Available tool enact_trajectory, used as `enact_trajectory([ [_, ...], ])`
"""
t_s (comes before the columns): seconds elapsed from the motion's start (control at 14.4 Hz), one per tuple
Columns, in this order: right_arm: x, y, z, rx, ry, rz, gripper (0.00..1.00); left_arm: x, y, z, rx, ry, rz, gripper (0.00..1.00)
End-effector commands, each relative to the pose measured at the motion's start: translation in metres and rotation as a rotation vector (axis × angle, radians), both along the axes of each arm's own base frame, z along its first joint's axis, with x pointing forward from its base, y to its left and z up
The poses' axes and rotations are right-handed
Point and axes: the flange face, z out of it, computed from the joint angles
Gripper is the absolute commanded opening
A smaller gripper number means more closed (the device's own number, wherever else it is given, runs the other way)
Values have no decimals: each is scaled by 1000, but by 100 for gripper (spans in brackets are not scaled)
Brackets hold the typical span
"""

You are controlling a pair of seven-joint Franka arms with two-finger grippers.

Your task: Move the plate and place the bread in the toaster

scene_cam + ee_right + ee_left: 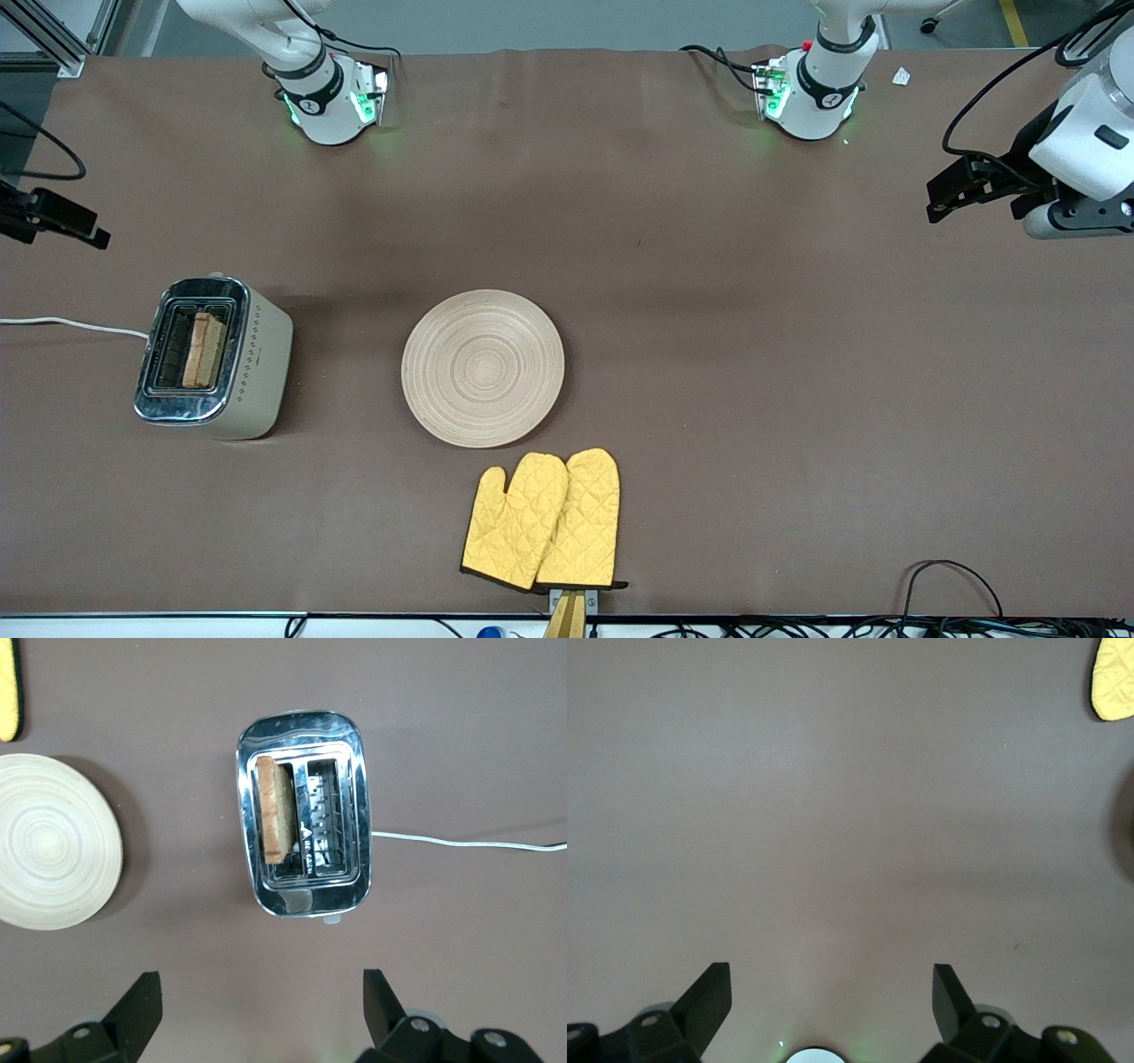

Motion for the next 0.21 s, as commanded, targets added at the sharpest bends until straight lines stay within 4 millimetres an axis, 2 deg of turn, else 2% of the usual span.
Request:
enact_trajectory([
  [0.0, -10, 10, -1, 16, -16, 24, 100, -3, 0, 7, 3, -14, 4, 100],
  [0.14, -12, 10, 1, 16, -24, 24, 100, -4, 0, 8, 3, -14, 4, 100],
])
